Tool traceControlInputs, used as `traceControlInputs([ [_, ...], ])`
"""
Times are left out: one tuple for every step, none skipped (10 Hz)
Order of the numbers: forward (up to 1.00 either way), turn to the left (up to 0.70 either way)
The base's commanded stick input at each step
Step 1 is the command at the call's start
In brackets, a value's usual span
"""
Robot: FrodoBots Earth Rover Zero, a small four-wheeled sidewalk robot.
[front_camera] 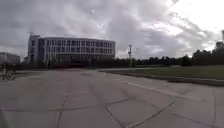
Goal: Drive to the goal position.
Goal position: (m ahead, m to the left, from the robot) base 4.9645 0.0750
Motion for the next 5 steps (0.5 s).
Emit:
traceControlInputs([
  [0.70,0.00],
  [0.70,0.00],
  [0.70,0.00],
  [0.70,0.00],
  [0.70,0.00],
])
